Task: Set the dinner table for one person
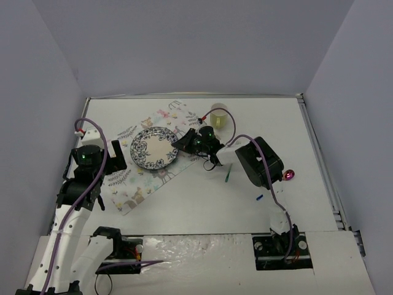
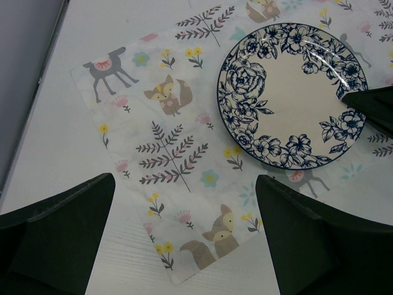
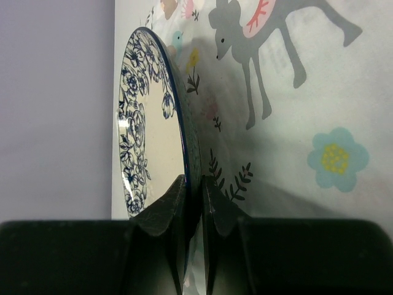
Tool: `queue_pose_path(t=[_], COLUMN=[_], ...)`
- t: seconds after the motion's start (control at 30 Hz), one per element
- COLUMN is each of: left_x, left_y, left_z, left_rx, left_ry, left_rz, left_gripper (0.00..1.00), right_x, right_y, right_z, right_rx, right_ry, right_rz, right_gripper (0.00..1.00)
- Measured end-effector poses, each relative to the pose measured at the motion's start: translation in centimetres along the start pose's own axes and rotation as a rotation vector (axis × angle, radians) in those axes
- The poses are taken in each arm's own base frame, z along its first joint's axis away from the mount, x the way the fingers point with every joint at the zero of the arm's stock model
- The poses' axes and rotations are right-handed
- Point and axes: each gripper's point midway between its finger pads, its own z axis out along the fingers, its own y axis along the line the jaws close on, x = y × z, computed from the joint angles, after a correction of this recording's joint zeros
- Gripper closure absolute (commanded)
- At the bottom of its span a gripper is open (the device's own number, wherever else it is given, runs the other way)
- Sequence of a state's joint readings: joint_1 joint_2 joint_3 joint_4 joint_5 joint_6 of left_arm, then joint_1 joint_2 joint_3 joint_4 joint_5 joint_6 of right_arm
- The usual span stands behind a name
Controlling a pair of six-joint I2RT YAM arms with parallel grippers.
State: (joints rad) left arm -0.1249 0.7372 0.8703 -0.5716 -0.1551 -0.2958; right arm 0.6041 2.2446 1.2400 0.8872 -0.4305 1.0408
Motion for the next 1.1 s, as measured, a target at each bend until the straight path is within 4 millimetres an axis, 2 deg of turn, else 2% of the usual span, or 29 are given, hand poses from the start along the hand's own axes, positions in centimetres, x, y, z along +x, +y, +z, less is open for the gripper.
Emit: queue_pose_path(t=[0.37, 0.53, 0.67, 0.8, 0.9, 1.1], left_x=[-0.1, -0.1, -0.1, -0.1, -0.1, -0.1], left_y=[0.0, 0.0, 0.0, 0.0, 0.0, 0.0], left_z=[-0.1, -0.2, -0.2, -0.2, -0.2, -0.2], left_rx=[0.002, 0.002, 0.001, 0.001, 0.001, 0.001], left_ry=[-0.007, -0.008, -0.008, -0.008, -0.008, -0.008], left_rz=[-0.002, -0.002, -0.002, -0.002, -0.002, -0.002], left_gripper=[0.03, 0.03, 0.03, 0.03, 0.03, 0.03], right_x=[0.9, 0.8, 0.4, -0.3, -0.7, -2.0], right_y=[-2.0, -2.0, -1.4, -0.6, -0.6, -0.4], right_z=[0.8, 0.8, 0.7, 0.3, -0.2, -2.2], right_rx=[0.016, 0.015, 0.002, 0.005, 0.039, 0.152], right_ry=[0.010, 0.009, -0.002, -0.017, -0.023, -0.043], right_rz=[0.039, 0.032, 0.002, -0.043, -0.077, -0.196], right_gripper=[0.99, 0.70, 0.54, 0.46, 0.34, 0.22])
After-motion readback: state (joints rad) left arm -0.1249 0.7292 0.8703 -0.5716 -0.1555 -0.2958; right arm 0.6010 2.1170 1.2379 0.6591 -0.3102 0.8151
